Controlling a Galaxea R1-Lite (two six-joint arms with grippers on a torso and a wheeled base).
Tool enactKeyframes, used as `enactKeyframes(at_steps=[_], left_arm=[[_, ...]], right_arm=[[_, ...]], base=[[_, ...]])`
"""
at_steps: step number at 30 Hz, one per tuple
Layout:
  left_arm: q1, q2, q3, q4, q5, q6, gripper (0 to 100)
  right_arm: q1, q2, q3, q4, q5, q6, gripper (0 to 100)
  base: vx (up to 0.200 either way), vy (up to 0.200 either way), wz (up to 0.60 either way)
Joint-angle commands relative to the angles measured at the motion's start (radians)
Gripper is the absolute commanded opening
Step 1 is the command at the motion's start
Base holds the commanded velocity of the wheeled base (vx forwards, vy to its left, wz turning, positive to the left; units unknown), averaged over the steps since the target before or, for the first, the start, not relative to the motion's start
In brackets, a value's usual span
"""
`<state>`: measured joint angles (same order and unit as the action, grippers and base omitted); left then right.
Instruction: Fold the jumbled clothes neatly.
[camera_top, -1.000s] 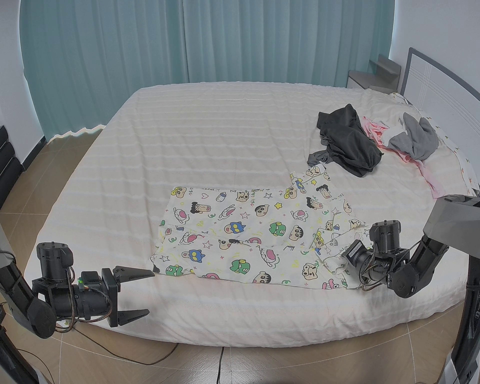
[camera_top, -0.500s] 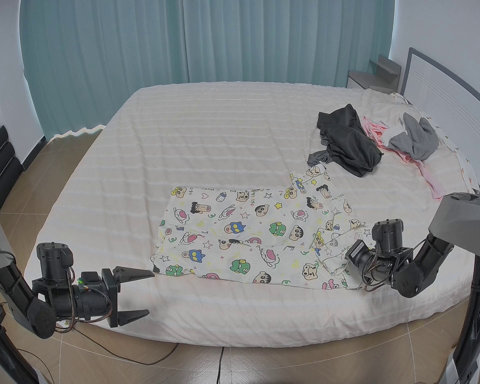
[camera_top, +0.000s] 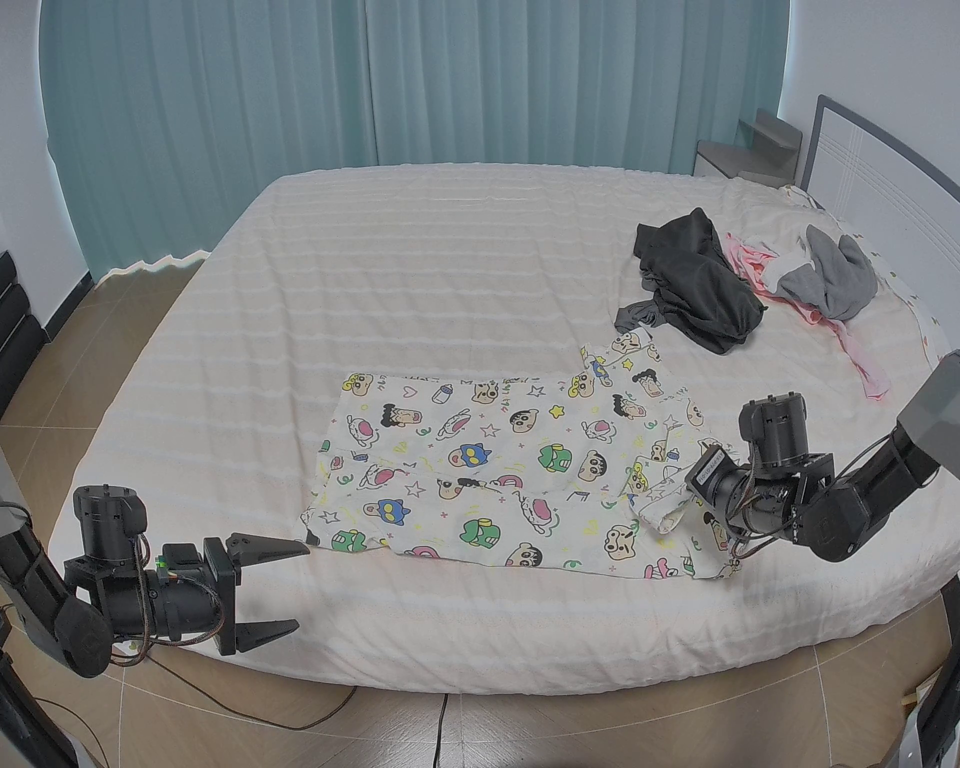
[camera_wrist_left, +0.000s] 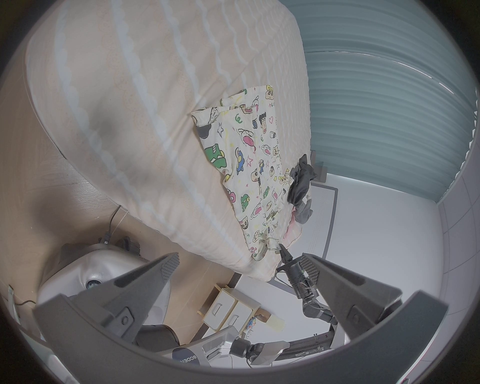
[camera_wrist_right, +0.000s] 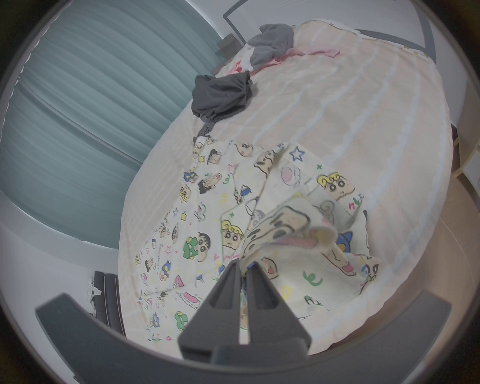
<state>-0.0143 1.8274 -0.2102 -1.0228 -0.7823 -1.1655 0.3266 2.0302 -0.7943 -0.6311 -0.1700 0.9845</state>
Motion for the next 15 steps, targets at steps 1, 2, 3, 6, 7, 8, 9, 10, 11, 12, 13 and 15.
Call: enactKeyframes(at_steps=[1, 2, 3, 6, 7, 8, 9, 10, 11, 12, 13, 15], left_arm=[[-0.001, 0.0, 0.0, 0.0, 0.0, 0.0, 100], [0.0, 0.0, 0.0, -0.002, 0.0, 0.0, 100], [-0.001, 0.0, 0.0, 0.0, 0.0, 0.0, 100], [-0.001, 0.0, 0.0, 0.0, 0.0, 0.0, 100], [-0.001, 0.0, 0.0, 0.0, 0.0, 0.0, 100], [-0.001, 0.0, 0.0, -0.002, 0.0, 0.0, 100], [-0.001, 0.0, 0.0, 0.0, 0.0, 0.0, 100], [0.0, 0.0, 0.0, -0.002, 0.0, 0.0, 100], [0.0, 0.0, 0.0, -0.002, 0.0, 0.0, 100], [-0.001, 0.0, 0.0, 0.0, 0.0, 0.0, 100], [-0.001, 0.0, 0.0, 0.0, 0.0, 0.0, 100], [-0.001, 0.0, 0.0, 0.0, 0.0, 0.0, 100]], right_arm=[[0.008, -0.058, -0.045, 0.042, -0.011, 0.0, 0], [0.008, -0.064, -0.046, 0.056, -0.011, 0.0, 0], [0.012, -0.067, -0.046, 0.067, -0.013, 0.0, 0], [0.02, -0.07, -0.037, 0.076, -0.042, 0.0, 0], [0.022, -0.071, -0.033, 0.076, -0.049, 0.0, 0], [0.022, -0.076, -0.025, 0.077, -0.055, 0.0, 0], [0.025, -0.082, -0.011, 0.077, -0.057, 0.0, 0], [0.031, -0.088, 0.003, 0.077, -0.059, 0.0, 0], [0.031, -0.088, 0.003, 0.077, -0.059, 0.0, 0], [0.04, -0.099, 0.029, 0.079, -0.059, 0.0, 0], [0.048, -0.102, 0.047, 0.077, -0.059, 0.002, 0], [0.063, -0.104, 0.076, 0.074, -0.059, 0.005, 0]], base=[[0.0, 0.0, 0.0], [0.0, 0.0, 0.0], [0.0, 0.0, 0.0], [0.0, 0.0, 0.0], [0.0, 0.0, 0.0], [0.0, 0.0, 0.0], [0.0, 0.0, 0.0], [0.0, 0.0, 0.0], [0.0, 0.0, 0.0], [0.0, 0.0, 0.0], [0.0, 0.0, 0.0], [0.0, 0.0, 0.0]])
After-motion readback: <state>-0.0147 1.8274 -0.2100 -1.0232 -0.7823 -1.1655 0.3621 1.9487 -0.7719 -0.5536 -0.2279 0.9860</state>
